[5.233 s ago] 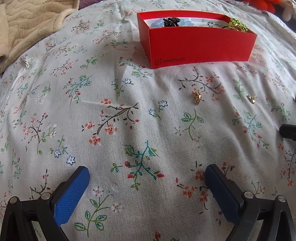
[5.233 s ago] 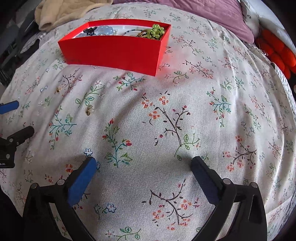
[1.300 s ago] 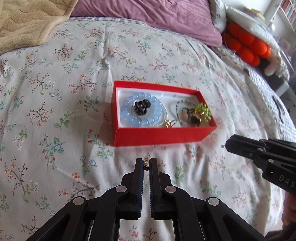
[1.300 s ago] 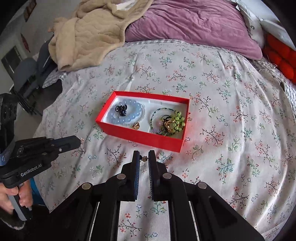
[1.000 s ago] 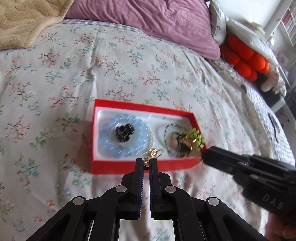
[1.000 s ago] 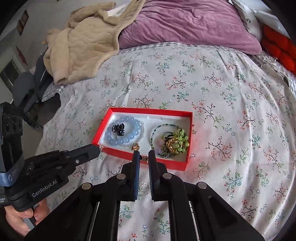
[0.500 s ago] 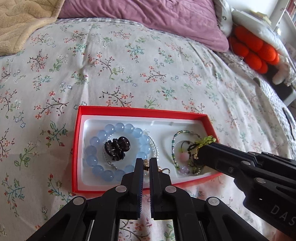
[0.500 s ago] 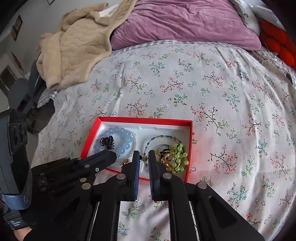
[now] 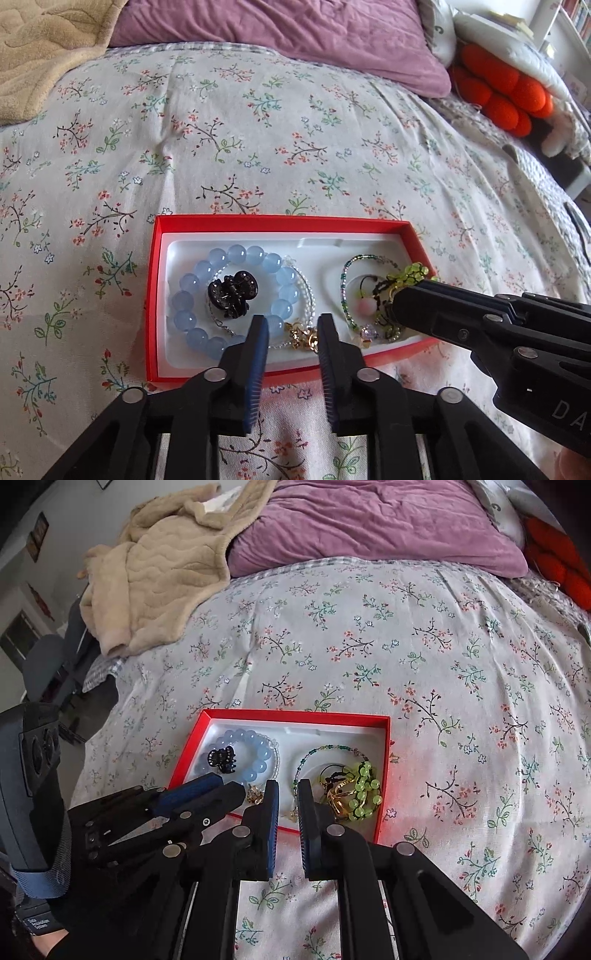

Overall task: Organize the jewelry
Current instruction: 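Open both grippers to release the earrings in the box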

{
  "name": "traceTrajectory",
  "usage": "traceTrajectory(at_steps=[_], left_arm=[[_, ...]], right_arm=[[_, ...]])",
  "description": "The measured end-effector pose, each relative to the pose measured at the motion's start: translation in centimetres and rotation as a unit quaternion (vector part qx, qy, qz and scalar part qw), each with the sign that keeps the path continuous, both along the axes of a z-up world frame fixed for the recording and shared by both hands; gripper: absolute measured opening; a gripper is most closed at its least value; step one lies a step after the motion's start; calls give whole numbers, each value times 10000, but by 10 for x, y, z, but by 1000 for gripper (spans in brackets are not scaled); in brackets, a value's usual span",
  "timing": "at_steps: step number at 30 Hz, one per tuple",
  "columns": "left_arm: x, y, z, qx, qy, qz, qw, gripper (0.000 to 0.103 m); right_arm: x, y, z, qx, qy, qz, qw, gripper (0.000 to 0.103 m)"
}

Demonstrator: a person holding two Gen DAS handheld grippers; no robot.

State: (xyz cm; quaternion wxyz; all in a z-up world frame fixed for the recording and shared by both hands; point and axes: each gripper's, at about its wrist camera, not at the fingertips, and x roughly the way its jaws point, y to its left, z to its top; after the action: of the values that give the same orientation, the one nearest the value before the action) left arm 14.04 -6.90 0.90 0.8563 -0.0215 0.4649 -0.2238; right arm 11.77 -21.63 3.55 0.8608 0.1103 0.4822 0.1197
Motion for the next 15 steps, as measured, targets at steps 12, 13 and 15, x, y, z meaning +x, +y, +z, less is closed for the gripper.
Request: traceTrajectory(at_steps=[12,13,15], left_arm=[[-28,5,16,273,-186,-200,9993,52],[-31,5,16,323,-185,-217,9991,55],[-38,7,17,474,-196,-221,9984,62]], right_arm=[[-26,-1,12,-178,-57,213,9996,15],[-29,-1,13,-206,-61,201,9996,27],[-36,-3,13,-247,-58,149,9996,46]])
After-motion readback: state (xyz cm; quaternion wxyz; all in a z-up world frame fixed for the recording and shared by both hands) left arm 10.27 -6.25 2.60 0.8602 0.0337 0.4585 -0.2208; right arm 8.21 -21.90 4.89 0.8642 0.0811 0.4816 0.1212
